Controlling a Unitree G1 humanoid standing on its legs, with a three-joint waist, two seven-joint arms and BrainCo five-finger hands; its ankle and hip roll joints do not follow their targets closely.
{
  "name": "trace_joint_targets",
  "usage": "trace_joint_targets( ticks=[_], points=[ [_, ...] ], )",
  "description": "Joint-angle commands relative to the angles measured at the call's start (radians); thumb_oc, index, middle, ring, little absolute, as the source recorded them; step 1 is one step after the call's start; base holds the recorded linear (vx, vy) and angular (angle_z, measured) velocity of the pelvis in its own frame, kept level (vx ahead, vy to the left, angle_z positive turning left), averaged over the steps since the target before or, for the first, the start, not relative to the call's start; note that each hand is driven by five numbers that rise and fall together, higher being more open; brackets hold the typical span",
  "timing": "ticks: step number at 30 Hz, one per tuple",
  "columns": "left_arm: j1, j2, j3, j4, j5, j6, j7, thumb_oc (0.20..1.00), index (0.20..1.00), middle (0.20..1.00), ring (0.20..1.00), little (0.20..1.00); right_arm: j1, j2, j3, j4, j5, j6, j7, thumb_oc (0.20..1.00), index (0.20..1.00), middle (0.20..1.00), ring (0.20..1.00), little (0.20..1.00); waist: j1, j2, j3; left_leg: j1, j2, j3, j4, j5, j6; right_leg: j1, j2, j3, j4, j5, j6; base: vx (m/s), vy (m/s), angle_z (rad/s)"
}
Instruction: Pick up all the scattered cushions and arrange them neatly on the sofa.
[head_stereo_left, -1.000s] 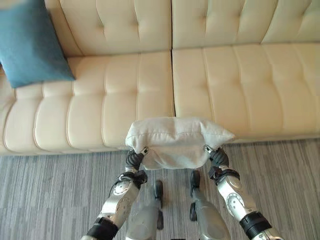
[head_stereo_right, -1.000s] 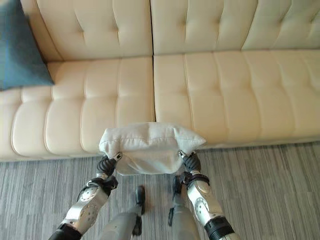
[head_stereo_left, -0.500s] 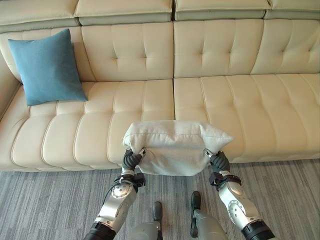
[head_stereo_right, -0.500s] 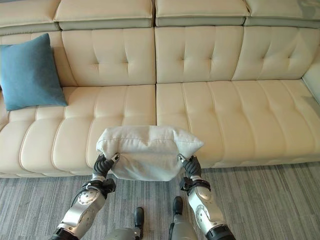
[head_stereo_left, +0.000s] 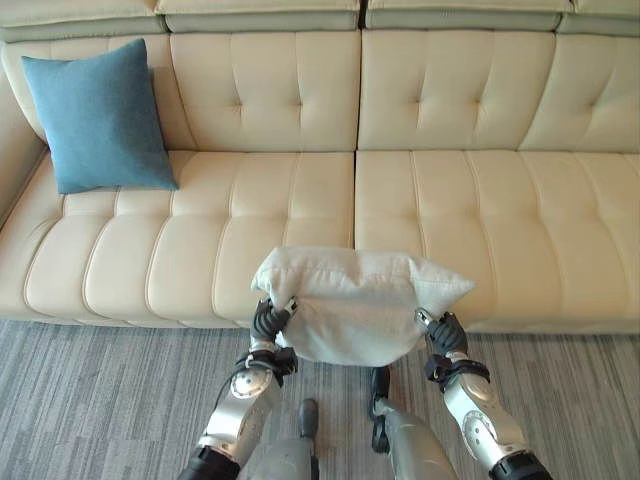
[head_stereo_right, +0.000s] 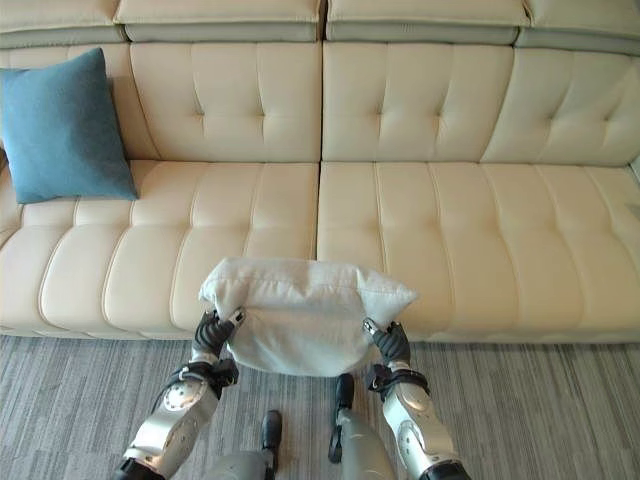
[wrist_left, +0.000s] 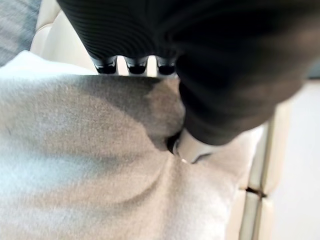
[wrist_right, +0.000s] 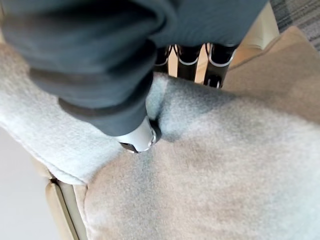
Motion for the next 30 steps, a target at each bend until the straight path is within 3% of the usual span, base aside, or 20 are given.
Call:
trace_joint_targets(
  ticks=[1, 2, 4, 7, 9, 10, 11, 12, 14, 16, 20, 25, 26, 27, 28, 29, 30],
  points=[
    [-0.061, -0.012, 0.047, -0.1, -0.018, -0.084, -0.042, 0.2, 0.2, 0.2, 0.2, 0.2, -0.013, -0.02, -0.072, -0.136, 0.017, -0.084, 0.032, 0.2, 0.2, 0.2, 0.2, 0.2, -0.013, 0.0, -0.029, -0.007, -0.059, 0.006, 0.329, 0.02, -0.045, 0.096, -0.011, 0.004, -0.031, -0.145, 0.045, 0.21, -0.195, 0.22],
    [-0.061, -0.012, 0.047, -0.1, -0.018, -0.084, -0.042, 0.2, 0.2, 0.2, 0.2, 0.2, -0.013, -0.02, -0.072, -0.136, 0.017, -0.084, 0.032, 0.2, 0.2, 0.2, 0.2, 0.2, -0.015, 0.001, -0.03, -0.013, -0.058, 0.003, 0.338, 0.016, -0.046, 0.095, -0.01, 0.002, -0.031, -0.145, 0.044, 0.17, -0.175, 0.17],
    [-0.057, -0.013, 0.047, -0.104, -0.018, -0.083, -0.041, 0.2, 0.2, 0.2, 0.2, 0.2, -0.012, -0.024, -0.074, -0.146, 0.018, -0.082, 0.03, 0.2, 0.2, 0.2, 0.2, 0.2, -0.005, -0.005, -0.009, -0.094, -0.06, 0.009, 0.472, 0.047, -0.051, 0.141, -0.012, -0.012, -0.036, -0.172, 0.023, 0.17, -0.157, -0.09],
    [-0.059, -0.014, 0.042, -0.106, -0.016, -0.079, -0.04, 0.2, 0.2, 0.2, 0.2, 0.2, -0.02, -0.02, -0.072, -0.156, 0.022, -0.084, 0.027, 0.2, 0.2, 0.2, 0.2, 0.2, -0.003, -0.014, -0.002, -0.139, -0.063, 0.02, 0.443, 0.018, -0.034, 0.164, -0.021, -0.014, -0.046, -0.176, 0.023, 0.14, -0.102, -0.01],
    [-0.062, -0.01, 0.037, -0.106, -0.007, -0.076, -0.035, 0.2, 0.2, 0.2, 0.2, 0.2, -0.028, -0.017, -0.058, -0.165, 0.023, -0.088, 0.029, 0.2, 0.2, 0.2, 0.2, 0.2, -0.004, -0.025, -0.006, -0.149, -0.068, 0.028, 0.295, -0.027, -0.011, 0.174, -0.032, -0.015, -0.051, -0.181, 0.033, 0.16, -0.024, 0.02],
    [-0.059, -0.012, 0.029, -0.103, 0.002, -0.07, -0.031, 0.2, 0.2, 0.2, 0.2, 0.2, -0.029, -0.021, -0.038, -0.172, -0.001, -0.082, 0.029, 0.2, 0.2, 0.2, 0.2, 0.2, -0.006, -0.019, -0.017, -0.134, -0.051, 0.02, 0.118, 0.001, -0.012, 0.181, -0.029, -0.017, -0.05, -0.187, 0.037, 0.18, 0.001, -0.02],
    [-0.059, -0.012, 0.029, -0.103, 0.002, -0.07, -0.031, 0.2, 0.2, 0.2, 0.2, 0.2, -0.029, -0.021, -0.037, -0.172, -0.001, -0.082, 0.029, 0.2, 0.2, 0.2, 0.2, 0.2, -0.006, -0.02, -0.016, -0.126, -0.052, 0.02, 0.105, 0.007, -0.012, 0.183, -0.03, -0.017, -0.05, -0.188, 0.037, 0.19, 0.036, 0.03],
    [-0.059, -0.016, 0.022, -0.1, 0.008, -0.066, -0.028, 0.2, 0.2, 0.2, 0.2, 0.2, -0.028, -0.025, -0.03, -0.176, -0.019, -0.079, 0.026, 0.2, 0.2, 0.2, 0.2, 0.2, -0.008, -0.009, -0.023, -0.14, -0.035, 0.01, 0.014, 0.075, -0.024, 0.189, -0.025, -0.022, -0.053, -0.191, 0.037, 0.12, 0.047, 0.02],
    [-0.06, -0.018, 0.016, -0.095, 0.021, -0.062, -0.026, 0.2, 0.2, 0.2, 0.2, 0.2, -0.025, -0.032, -0.027, -0.175, -0.045, -0.07, 0.019, 0.2, 0.2, 0.2, 0.2, 0.2, -0.012, -0.001, -0.026, -0.126, -0.029, -0.001, -0.065, 0.128, -0.044, 0.204, -0.021, -0.026, -0.051, -0.201, 0.035, 0.15, 0.077, 0.0],
    [-0.061, -0.023, 0.014, -0.089, 0.029, -0.056, -0.022, 0.2, 0.2, 0.2, 0.2, 0.2, -0.017, -0.028, -0.032, -0.173, -0.047, -0.067, 0.016, 0.2, 0.2, 0.2, 0.2, 0.2, -0.022, 0.002, -0.033, -0.131, -0.026, 0.027, -0.077, 0.143, -0.054, 0.225, -0.025, -0.025, -0.049, -0.212, 0.04, 0.19, 0.129, -0.03],
    [-0.038, -0.017, 0.015, -0.086, 0.022, -0.06, -0.026, 0.2, 0.2, 0.2, 0.2, 0.2, -0.004, -0.008, -0.026, -0.178, -0.048, -0.059, 0.025, 0.2, 0.2, 0.2, 0.2, 0.2, -0.019, 0.003, -0.061, -0.077, -0.031, 0.036, -0.08, 0.098, -0.041, 0.262, -0.028, -0.001, -0.05, -0.22, 0.049, 0.23, 0.21, -0.05],
    [-0.038, 0.002, 0.008, -0.089, 0.023, -0.054, -0.026, 0.2, 0.2, 0.2, 0.2, 0.2, -0.003, 0.016, -0.024, -0.192, -0.062, -0.052, 0.022, 0.2, 0.2, 0.2, 0.2, 0.2, -0.018, -0.013, -0.083, -0.025, -0.058, 0.067, -0.08, 0.045, 0.006, 0.279, -0.066, 0.024, -0.025, -0.228, 0.082, 0.13, 0.218, -0.05],
    [-0.044, 0.006, 0.005, -0.09, 0.027, -0.046, -0.023, 0.2, 0.2, 0.2, 0.2, 0.2, 0.003, 0.028, -0.024, -0.204, -0.066, -0.05, 0.023, 0.2, 0.2, 0.2, 0.2, 0.2, -0.018, -0.015, -0.08, 0.001, -0.066, 0.082, -0.08, 0.023, 0.03, 0.235, -0.084, 0.037, 0.097, -0.229, 0.106, 0.08, 0.253, -0.2],
    [-0.044, 0.006, 0.005, -0.09, 0.027, -0.046, -0.023, 0.2, 0.2, 0.2, 0.2, 0.2, 0.003, 0.028, -0.024, -0.204, -0.066, -0.05, 0.023, 0.2, 0.2, 0.2, 0.2, 0.2, -0.016, -0.016, -0.08, 0.0, -0.066, 0.084, -0.08, 0.023, 0.031, 0.231, -0.085, 0.039, 0.104, -0.232, 0.106, 0.01, 0.337, -0.28],
    [-0.062, 0.014, 0.003, -0.095, 0.032, -0.05, -0.017, 0.2, 0.2, 0.2, 0.2, 0.2, -0.009, 0.037, -0.027, -0.209, -0.075, -0.055, 0.014, 0.2, 0.2, 0.2, 0.2, 0.2, -0.023, -0.012, -0.065, 0.015, -0.071, 0.098, -0.08, 0.008, 0.049, 0.158, -0.103, 0.055, 0.235, -0.207, 0.136, -0.03, 0.17, -0.22],
    [-0.062, 0.014, 0.003, -0.094, 0.032, -0.05, -0.017, 0.2, 0.2, 0.2, 0.2, 0.2, -0.009, 0.037, -0.028, -0.209, -0.075, -0.055, 0.014, 0.2, 0.2, 0.2, 0.2, 0.2, -0.021, -0.013, -0.066, 0.014, -0.072, 0.101, -0.08, 0.008, 0.05, 0.153, -0.104, 0.058, 0.241, -0.209, 0.136, -0.07, 0.279, -0.23],
    [-0.082, 0.024, 0.002, -0.101, 0.046, -0.059, -0.007, 0.2, 0.2, 0.2, 0.2, 0.2, -0.031, 0.048, -0.018, -0.211, -0.083, -0.061, 0.006, 0.2, 0.2, 0.2, 0.2, 0.2, -0.029, -0.007, -0.051, 0.018, -0.071, 0.112, -0.08, 0.005, 0.057, 0.095, -0.11, 0.085, 0.325, -0.183, 0.152, -0.05, 0.112, -0.13]
  ],
)
